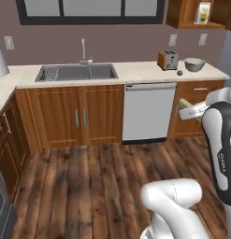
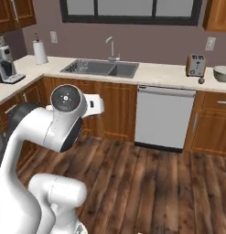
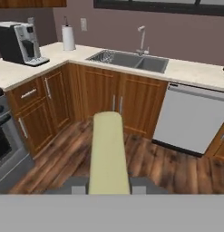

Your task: Pick the egg and butter from the fridge and place them by the bowl for mixing.

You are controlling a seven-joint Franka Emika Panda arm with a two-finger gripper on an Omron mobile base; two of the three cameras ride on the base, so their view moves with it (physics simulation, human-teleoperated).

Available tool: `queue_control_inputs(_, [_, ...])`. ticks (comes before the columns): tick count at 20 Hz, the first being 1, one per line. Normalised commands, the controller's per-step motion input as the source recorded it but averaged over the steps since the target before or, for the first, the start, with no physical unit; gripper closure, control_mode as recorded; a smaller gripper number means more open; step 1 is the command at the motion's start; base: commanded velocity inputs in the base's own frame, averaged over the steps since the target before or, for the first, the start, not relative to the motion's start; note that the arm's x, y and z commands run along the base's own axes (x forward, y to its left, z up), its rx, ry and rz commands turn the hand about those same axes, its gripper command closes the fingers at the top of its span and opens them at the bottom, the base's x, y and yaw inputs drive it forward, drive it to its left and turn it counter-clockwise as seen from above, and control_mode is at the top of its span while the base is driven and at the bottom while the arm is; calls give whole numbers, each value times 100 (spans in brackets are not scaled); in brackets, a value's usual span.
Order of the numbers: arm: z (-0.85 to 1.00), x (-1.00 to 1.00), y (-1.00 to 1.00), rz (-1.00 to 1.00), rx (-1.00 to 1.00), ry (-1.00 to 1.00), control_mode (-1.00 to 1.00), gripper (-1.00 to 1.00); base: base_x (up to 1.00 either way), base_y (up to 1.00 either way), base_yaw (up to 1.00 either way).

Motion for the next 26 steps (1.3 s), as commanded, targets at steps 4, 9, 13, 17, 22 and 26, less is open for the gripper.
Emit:
queue_control_inputs(4, [0, 0, 0, 0, 0, 0, 100, 100, 100, 94, -25])
queue_control_inputs(9, [0, 0, 0, 0, 0, 0, 100, 100, 100, 60, -16])
queue_control_inputs(13, [0, 0, 0, 0, 0, 0, 100, 100, 100, 0, -22])
queue_control_inputs(17, [0, 0, 0, 0, 0, 0, 100, 100, 100, -43, -34])
queue_control_inputs(22, [0, 0, 0, 0, 0, 0, 100, 100, 100, -61, -37])
queue_control_inputs(26, [0, 0, 0, 0, 0, 0, 100, 100, 100, -80, -34])
